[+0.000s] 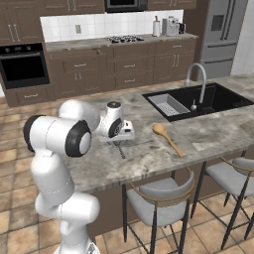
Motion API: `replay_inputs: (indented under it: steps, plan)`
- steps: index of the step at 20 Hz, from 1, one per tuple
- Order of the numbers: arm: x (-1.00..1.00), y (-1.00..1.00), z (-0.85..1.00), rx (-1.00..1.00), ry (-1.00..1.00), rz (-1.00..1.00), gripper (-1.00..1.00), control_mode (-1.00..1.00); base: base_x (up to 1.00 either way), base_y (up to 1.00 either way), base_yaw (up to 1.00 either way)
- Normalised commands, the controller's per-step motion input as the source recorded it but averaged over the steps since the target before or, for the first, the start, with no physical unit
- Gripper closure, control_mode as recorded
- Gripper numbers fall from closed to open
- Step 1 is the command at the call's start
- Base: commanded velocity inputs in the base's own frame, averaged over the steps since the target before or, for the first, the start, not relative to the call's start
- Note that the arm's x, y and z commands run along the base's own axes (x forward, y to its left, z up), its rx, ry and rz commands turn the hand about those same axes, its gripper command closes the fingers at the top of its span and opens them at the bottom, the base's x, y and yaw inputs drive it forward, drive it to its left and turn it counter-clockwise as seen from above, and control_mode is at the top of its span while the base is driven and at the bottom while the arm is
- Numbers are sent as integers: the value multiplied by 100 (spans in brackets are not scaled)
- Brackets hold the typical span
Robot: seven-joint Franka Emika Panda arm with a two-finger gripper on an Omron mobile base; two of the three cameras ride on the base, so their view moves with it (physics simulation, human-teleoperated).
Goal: Pick up the metallic utensils from the counter and place them in the open drawer. Make sure not to pick up any wooden utensils.
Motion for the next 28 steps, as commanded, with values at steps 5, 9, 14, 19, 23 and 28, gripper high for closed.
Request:
replay_inputs:
  steps: [5,9,14,19,23,28]
  plan:
    - [24,0,-38,6,0,0,-100,-100,0,0,0]
    - [19,0,-50,9,0,0,-100,-100,0,0,0]
    - [17,0,-45,9,0,0,-100,-100,0,0,0]
    - [17,0,-46,5,-2,0,-100,-100,0,0,0]
    - [11,0,-41,2,-2,0,-100,-100,0,0,0]
    - [4,3,-41,0,0,0,100,-100,0,0,0]
